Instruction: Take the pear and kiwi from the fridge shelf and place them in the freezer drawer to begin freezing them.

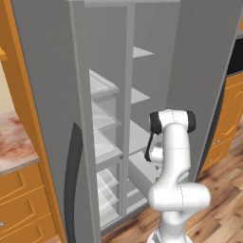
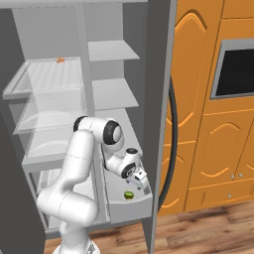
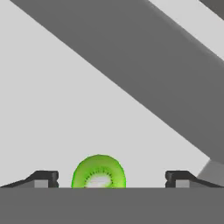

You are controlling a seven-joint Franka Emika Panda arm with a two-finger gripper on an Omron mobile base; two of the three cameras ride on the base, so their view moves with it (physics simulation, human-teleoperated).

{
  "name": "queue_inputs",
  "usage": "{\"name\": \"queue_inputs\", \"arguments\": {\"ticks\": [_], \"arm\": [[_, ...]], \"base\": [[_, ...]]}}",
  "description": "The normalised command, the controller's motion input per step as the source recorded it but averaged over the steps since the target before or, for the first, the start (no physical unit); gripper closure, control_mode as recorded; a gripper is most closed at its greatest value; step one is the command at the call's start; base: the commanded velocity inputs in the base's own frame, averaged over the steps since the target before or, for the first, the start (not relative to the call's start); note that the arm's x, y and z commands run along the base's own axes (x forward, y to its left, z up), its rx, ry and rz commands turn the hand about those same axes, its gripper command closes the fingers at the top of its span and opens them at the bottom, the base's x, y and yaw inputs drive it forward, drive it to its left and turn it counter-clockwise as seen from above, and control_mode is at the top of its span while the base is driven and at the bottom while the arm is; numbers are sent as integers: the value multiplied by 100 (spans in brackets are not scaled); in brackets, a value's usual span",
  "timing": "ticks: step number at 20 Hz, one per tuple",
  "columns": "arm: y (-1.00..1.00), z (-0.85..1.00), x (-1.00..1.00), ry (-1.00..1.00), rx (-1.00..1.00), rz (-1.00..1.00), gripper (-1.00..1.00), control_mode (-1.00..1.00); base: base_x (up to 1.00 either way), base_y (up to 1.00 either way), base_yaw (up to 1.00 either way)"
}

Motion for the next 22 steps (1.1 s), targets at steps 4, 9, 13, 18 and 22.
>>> {"name": "queue_inputs", "arguments": {"ticks": [4, 9, 13, 18, 22], "arm": [[26, 100, -47, -20, 0, -2, -100, -100], [42, 100, -78, -36, -4, -1, -100, -100], [51, 100, -100, -43, -8, 0, -100, -100], [59, 100, -100, -48, -12, 0, -100, -100], [66, 100, -100, -59, -19, 0, -100, -100]], "base": [[0, 0, 0], [0, 0, 0], [0, 0, 0], [0, 0, 0], [0, 0, 0]]}}
